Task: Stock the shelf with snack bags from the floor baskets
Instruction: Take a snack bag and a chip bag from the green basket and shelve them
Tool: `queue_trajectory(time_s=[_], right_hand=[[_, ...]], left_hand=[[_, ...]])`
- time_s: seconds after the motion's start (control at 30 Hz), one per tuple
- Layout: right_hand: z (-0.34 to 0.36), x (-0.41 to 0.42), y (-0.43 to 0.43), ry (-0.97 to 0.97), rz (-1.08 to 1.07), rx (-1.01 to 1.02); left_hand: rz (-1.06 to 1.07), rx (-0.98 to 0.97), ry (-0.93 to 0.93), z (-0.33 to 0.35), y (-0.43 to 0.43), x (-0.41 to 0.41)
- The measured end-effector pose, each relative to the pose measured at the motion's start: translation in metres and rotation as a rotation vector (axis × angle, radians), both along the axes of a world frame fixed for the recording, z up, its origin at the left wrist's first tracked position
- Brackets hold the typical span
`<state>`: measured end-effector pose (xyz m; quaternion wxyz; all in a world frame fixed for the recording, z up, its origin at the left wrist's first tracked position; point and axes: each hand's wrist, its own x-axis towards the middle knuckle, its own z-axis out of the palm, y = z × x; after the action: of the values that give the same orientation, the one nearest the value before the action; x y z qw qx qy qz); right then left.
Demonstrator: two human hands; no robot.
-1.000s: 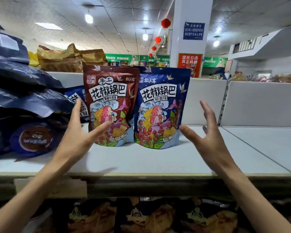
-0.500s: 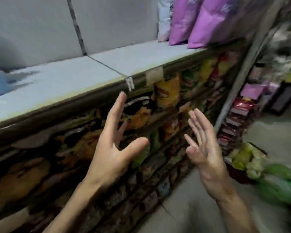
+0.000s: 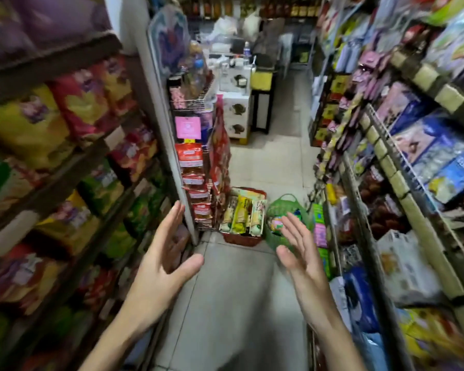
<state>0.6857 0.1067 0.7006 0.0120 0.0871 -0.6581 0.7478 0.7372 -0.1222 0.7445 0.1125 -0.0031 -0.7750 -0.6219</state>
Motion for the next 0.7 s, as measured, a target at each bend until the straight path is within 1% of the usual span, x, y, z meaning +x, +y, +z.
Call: queue_trajectory(time_s=[0.13,0.2,0.27,0.33,0.4,0.5,0.57,0.63,0.7], right_hand=[[-0.037,-0.063,0.037,-0.082,-0.158,0.007],[-0.059,-0.115,0.051,-0.132,-0.242,0.046],[-0.075,-0.157,0.060,-0.209,-0.292,0.026],[-0.096,-0.204,0.071,-0.313,-0.362,0.023],[-0.111,-0.241,0.077,-0.425,-0.405,0.014],[-0.139,-0.295,0.089,-0.524,-0.500,-0.001],[-0.149,-0.327,0.093,-0.599,-0.539,0.017],[-0.160,-0.361,0.097,-0.655,-0.534,0.026],[-0.191,-0.409,0.113,-0.719,-0.524,0.000]], left_hand=[[-0.097,-0.002,-0.064,-0.034,0.021,-0.091],[-0.135,0.003,-0.086,-0.056,0.031,-0.156],[-0.170,0.044,-0.110,-0.071,0.038,-0.207],[-0.227,0.080,-0.173,-0.092,0.042,-0.272],[-0.275,0.057,-0.238,-0.108,0.047,-0.330],[-0.359,0.037,-0.341,-0.138,0.057,-0.414],[-0.403,0.024,-0.414,-0.152,0.072,-0.461],[-0.451,-0.011,-0.470,-0.167,0.088,-0.502],[-0.500,-0.011,-0.523,-0.197,0.109,-0.554]])
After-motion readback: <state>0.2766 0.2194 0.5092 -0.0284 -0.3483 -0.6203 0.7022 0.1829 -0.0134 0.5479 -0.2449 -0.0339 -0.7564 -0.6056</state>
